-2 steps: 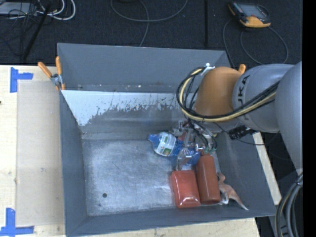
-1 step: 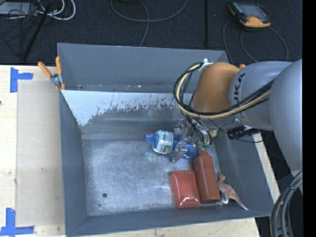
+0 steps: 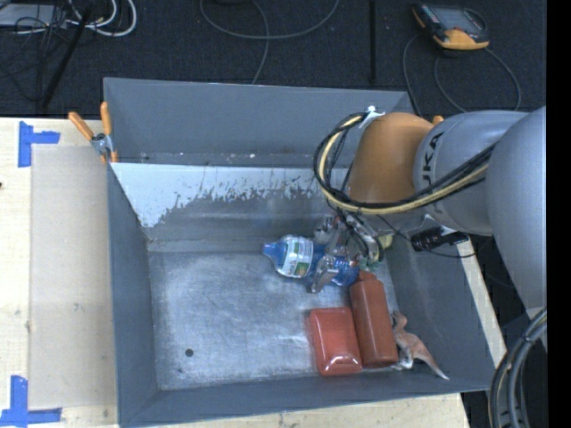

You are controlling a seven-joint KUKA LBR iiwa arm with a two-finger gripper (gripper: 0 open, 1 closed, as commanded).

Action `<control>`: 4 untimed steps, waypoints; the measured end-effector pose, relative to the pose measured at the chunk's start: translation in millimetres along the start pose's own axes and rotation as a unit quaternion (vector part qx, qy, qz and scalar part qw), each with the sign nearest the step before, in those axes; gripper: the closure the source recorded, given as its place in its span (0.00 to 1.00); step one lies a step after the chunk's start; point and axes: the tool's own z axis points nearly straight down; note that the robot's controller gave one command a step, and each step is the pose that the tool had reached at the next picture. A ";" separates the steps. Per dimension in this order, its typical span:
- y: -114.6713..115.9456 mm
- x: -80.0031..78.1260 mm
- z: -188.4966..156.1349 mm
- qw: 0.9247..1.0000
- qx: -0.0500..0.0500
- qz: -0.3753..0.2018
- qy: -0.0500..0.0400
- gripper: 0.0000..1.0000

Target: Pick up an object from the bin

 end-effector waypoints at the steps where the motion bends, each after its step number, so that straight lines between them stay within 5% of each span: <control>1: 0.0 0.4 -1.2 1.000 0.000 0.000 0.000 1.00; 4: -0.2 3.6 -31.0 1.000 0.001 -0.001 0.004 1.00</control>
Offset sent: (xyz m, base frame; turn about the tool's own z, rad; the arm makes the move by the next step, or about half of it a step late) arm 0.0000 -0.0004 0.0174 0.0000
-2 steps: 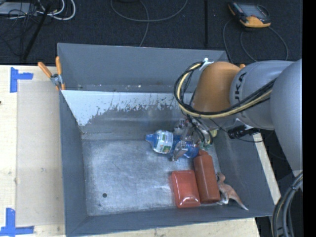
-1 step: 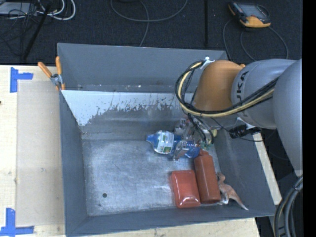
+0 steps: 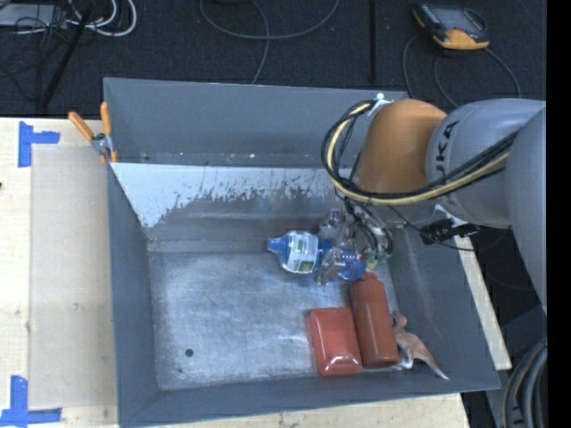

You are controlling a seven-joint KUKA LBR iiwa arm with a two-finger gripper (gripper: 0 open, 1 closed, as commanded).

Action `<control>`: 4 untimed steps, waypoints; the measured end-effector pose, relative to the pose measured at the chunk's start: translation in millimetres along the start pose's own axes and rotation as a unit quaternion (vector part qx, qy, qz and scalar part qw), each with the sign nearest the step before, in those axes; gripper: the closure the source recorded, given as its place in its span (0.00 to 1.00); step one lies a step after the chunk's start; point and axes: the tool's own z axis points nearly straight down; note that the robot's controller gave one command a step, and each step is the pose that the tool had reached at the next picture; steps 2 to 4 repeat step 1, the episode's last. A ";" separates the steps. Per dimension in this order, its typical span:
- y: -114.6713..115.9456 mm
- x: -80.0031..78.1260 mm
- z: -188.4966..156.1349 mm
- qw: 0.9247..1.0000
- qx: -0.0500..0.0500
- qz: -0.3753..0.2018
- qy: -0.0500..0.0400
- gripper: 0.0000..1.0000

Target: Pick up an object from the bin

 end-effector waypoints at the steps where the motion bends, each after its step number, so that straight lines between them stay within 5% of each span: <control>1: 0.0 -2.2 -17.2 1.000 0.000 0.000 -0.004 1.00; 4: 0.0 -2.2 -17.2 1.000 0.000 0.000 -0.004 1.00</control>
Offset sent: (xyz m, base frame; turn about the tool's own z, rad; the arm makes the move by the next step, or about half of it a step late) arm 0.0001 0.0001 0.0328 0.0000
